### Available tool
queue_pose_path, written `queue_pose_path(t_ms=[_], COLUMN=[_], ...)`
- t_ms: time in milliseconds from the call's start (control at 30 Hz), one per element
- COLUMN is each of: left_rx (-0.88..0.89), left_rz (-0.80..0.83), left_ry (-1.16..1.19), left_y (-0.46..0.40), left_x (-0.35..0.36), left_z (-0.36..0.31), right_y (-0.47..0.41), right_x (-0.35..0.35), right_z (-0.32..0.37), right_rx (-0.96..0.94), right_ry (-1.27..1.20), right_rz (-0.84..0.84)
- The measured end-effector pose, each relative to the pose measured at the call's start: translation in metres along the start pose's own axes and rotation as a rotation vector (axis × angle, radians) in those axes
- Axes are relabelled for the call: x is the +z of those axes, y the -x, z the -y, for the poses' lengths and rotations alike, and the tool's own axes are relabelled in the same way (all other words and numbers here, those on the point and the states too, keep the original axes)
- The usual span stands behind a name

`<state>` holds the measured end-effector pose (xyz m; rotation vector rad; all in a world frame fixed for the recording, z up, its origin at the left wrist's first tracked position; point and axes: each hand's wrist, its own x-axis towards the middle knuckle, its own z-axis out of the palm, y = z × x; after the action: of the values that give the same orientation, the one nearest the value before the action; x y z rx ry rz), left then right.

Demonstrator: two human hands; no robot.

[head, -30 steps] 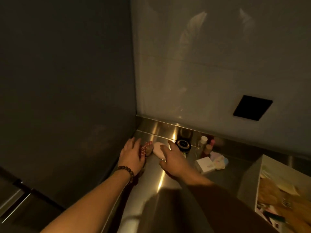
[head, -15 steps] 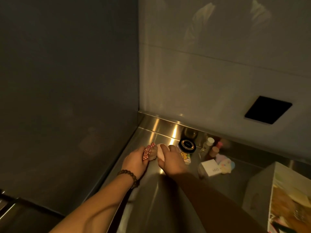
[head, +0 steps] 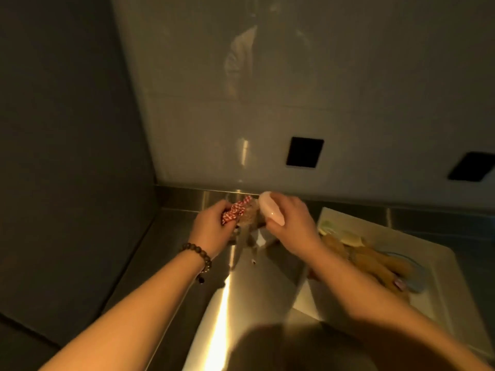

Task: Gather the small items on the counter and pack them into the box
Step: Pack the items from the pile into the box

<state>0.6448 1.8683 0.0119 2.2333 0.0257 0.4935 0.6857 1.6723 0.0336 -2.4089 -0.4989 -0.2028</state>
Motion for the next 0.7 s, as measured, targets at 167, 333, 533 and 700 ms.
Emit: queue_pose_path(t_ms=[167,333,533,700], left_rx=[0.167,0.261,0.27,0.302], left_rz=[0.226,0.507,0.703,0.485], left_ry=[0.044,0.019,-0.06,-0.37], left_y=[0.003,0.022,0.038,0.034], left_x=[0.056,0.121,0.165,0.163], left_z=[-0.081,-0.135,-0.151,-0.125], right_y=[0.051,0.112,0.159,0.16], right_x=[-0.096,-0.157,-0.185,-0.19], right_z=[-0.053,-0.095,-0.127,-0.156], right_rx=[0.158,0.32,0.34,0.336], right_ry=[0.058,0.047,-0.074,0.065], right_rz=[-0.162,-0.172,-0.051,0.215])
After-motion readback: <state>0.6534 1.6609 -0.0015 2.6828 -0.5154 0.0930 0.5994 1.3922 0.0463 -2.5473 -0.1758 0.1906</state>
